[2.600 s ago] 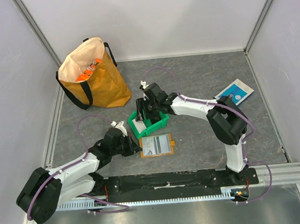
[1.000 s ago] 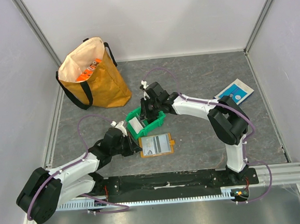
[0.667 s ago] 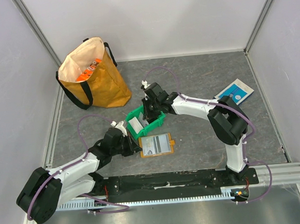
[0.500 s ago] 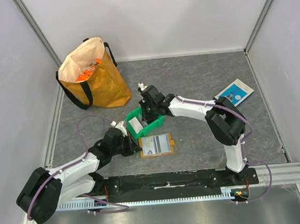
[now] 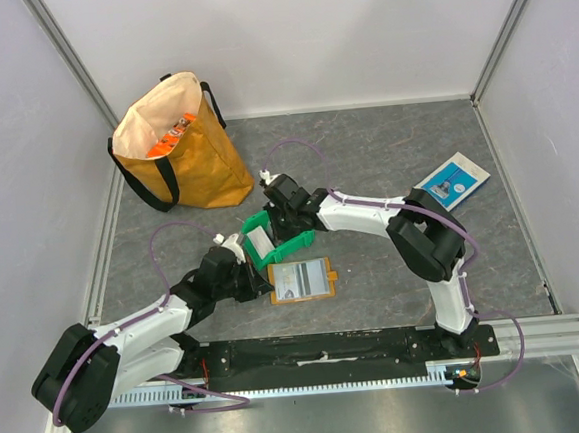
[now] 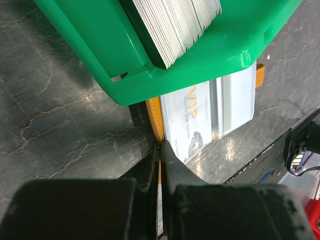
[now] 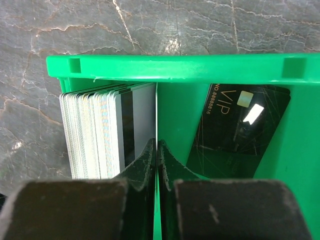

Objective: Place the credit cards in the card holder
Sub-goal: Pick up the credit card from the storage box, then turn over the card slot in the card holder.

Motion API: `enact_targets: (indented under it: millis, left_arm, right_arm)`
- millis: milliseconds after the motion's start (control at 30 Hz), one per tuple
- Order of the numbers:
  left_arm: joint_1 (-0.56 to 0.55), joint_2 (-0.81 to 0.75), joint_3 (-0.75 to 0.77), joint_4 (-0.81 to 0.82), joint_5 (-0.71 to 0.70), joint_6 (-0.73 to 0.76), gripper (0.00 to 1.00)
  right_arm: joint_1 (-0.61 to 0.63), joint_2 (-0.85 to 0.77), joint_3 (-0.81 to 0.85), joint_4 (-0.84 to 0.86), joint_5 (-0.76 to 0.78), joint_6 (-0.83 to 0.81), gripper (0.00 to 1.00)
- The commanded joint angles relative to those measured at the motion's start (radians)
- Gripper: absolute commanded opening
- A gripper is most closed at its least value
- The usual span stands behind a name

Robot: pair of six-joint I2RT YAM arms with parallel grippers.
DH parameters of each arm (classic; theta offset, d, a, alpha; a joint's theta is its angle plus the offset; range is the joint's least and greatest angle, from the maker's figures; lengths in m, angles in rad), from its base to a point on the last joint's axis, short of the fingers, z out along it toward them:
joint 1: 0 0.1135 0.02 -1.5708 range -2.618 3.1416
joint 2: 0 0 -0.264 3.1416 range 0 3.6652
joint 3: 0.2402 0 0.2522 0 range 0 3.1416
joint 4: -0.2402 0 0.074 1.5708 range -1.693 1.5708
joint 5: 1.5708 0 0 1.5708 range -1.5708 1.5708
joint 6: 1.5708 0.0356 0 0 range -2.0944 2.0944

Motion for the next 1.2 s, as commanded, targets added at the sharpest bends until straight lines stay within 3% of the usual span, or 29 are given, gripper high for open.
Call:
enact_targets:
  millis: [0,67,433,767,933,1033,1167]
  left_arm:
    - [0.006,-0.023,0.001,0.032,-0.001,0.03,0.02]
    - [0.004,-0.033,-0.004,0.029,-0.003,0.028,0.02]
    - [0.003,-0.012,-0.059,0.087,0.124,0.057,0.02]
    - [-0.005,-0.082,-0.091,0.042,0.157,0.048,0.02]
    - [-0.007,-0.156,-0.091,-0.052,0.088,0.005,0.34]
    - [-0.005,-0.259,-0.074,-0.162,0.037,-0.01,0.47]
    - [-0.005,-0.438,-0.047,-0.308,-0.021,-0.039,0.58]
  right_arm:
    - [0.005,-0.009,0.039,-0.01,0.057,-0.018,0.04]
    - [0.005,-0.032,0.033,-0.011,0.087,-0.027,0.0]
    - [-0.004,-0.196,-0.065,-0.016,0.222,-0.012,0.0]
    - [-0.043,-0.375,-0.197,0.081,0.108,0.051,0.0]
    - [-0.044,-0.504,-0.346,0.185,0.036,0.129,0.0]
    - [-0.044,-0.584,-0.433,0.26,-0.016,0.183,0.0]
    - [-0.044,-0.688,-0.568,0.368,-0.072,0.246,0.0]
